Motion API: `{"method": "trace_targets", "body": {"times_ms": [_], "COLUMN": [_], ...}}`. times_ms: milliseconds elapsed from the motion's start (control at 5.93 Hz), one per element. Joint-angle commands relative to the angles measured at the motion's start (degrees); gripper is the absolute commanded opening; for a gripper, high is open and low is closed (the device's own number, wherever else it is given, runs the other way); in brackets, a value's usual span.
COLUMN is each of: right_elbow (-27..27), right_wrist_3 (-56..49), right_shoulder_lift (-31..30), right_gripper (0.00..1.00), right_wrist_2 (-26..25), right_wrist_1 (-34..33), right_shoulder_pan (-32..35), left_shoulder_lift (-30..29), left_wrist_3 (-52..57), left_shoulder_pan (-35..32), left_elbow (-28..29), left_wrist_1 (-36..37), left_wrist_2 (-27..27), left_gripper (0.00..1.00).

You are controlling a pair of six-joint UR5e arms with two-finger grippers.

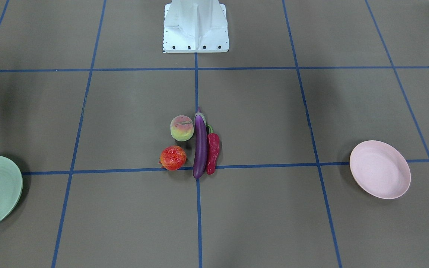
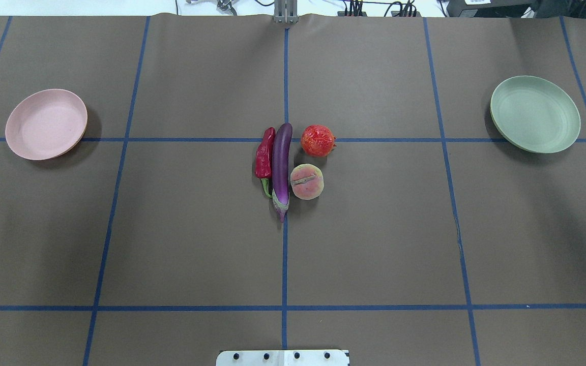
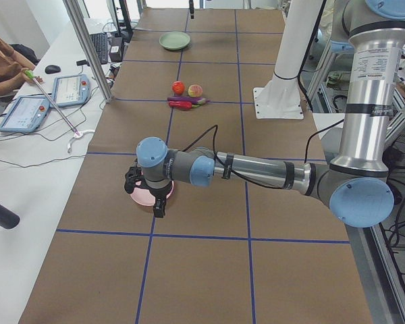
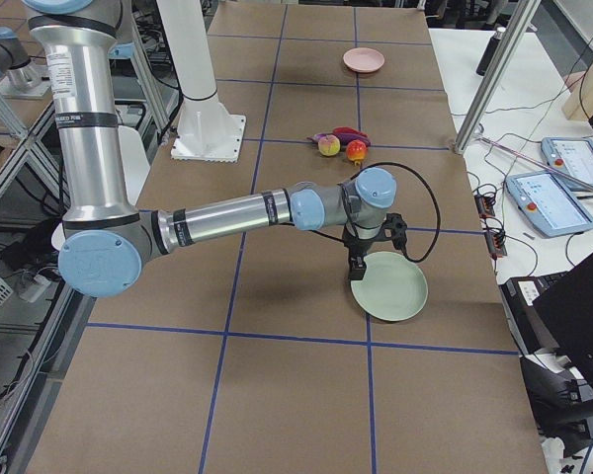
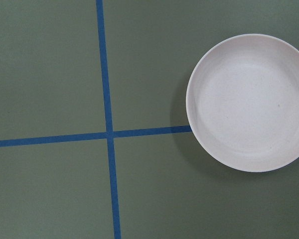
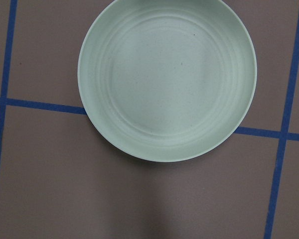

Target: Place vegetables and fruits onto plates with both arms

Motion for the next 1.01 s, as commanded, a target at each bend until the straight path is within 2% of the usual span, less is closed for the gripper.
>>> {"method": "trace_targets", "body": {"times_ms": [0,337,843], "right_elbow": [0.8,1.0,0.9], "right_wrist_3": [-0.3,-0.1,0.0], "right_shoulder_lift": [-2.1,-2.4,-2.6], "right_gripper": [1.0,1.0,1.0], "right_wrist_2": [0.2,0.4,2.0], "right_wrist_1": [0.2,0.2,0.2], "right_shoulder_pan": [1.0,0.9,0.9], "left_shoulder_lift": [0.1,1.7,4.1], "left_wrist_3": [-0.2,-1.3,-1.6], "left_shoulder_pan": [-1.1,-1.1,-1.0], "left_elbow": [-0.4,-0.3,-4.4], "left_wrist_1": [0.2,0.0,-0.3], "left_wrist_2": [-1.7,-1.3,-2.0], "left_gripper": [1.0,1.0,1.0]}}
